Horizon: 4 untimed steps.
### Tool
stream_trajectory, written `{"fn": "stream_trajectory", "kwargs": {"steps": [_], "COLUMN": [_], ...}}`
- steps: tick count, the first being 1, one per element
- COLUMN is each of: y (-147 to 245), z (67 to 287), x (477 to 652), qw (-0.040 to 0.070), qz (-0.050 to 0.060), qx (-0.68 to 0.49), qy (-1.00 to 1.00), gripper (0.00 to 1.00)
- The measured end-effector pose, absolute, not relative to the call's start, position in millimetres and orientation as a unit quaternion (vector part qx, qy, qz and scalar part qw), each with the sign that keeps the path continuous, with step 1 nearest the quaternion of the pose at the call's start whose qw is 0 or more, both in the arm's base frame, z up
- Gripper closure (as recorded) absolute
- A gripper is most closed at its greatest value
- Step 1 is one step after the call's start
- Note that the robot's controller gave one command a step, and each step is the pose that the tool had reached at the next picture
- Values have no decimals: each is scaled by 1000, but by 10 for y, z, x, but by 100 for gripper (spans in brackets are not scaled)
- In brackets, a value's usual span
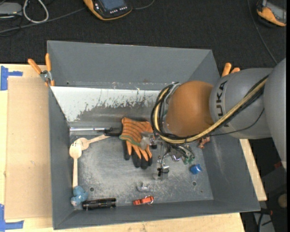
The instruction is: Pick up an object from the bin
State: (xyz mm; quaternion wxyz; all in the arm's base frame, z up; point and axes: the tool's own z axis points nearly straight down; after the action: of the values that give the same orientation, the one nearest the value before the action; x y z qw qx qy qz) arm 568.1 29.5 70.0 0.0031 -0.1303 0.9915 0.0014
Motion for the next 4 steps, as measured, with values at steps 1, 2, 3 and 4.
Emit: {"fn": "stream_trajectory", "kwargs": {"steps": [1,2,3,4], "y": [440,552,552,558], "z": [699,708,711,1065], "x": [5733,6017,6016,5983], "qw": [2,6,6,1], "qz": [2,1,2,3], "qx": [-166,-303,-303,-303], "qy": [986,953,953,953], "gripper": [0,100,100,100]}}
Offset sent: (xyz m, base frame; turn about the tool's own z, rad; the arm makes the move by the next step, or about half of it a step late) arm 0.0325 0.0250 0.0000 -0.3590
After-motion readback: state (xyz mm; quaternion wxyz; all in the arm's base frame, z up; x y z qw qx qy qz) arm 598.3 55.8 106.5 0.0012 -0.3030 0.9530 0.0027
